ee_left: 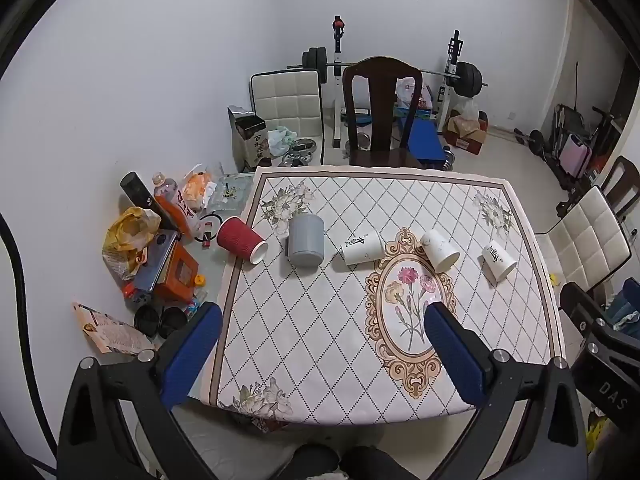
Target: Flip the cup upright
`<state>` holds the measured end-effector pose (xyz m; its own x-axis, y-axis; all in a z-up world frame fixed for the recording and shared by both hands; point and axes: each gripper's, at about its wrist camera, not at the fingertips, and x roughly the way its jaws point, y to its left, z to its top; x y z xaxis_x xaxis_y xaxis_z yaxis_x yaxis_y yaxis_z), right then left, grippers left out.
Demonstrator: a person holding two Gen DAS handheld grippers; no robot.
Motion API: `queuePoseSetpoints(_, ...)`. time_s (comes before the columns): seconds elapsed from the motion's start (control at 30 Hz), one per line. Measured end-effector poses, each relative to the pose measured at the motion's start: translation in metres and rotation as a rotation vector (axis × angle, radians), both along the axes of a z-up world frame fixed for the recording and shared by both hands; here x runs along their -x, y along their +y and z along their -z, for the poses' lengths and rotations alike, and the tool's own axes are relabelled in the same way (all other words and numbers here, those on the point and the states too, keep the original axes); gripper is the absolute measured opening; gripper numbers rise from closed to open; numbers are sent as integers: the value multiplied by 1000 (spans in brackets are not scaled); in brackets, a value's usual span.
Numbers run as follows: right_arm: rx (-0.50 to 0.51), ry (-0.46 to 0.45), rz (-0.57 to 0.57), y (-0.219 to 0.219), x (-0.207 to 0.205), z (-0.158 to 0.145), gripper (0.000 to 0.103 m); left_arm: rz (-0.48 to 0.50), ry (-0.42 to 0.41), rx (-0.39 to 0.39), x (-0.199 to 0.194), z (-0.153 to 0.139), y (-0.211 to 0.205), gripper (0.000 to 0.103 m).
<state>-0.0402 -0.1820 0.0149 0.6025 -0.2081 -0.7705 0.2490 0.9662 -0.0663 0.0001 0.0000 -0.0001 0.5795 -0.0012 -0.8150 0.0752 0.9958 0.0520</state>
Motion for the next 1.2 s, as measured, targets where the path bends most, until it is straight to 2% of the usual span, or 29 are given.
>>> queuePoseSetpoints(0.5,2,1,1,1,0,-3,103,2,1,1,1,-1,-1,103)
queuePoseSetpoints(0.77,10,0,1,-5,-1,11,103,4,2,4,1,-1,0,103)
queuePoseSetpoints(1.2,18,0,-1,-9,0,3,103,3,1,5,1,-1,0,103)
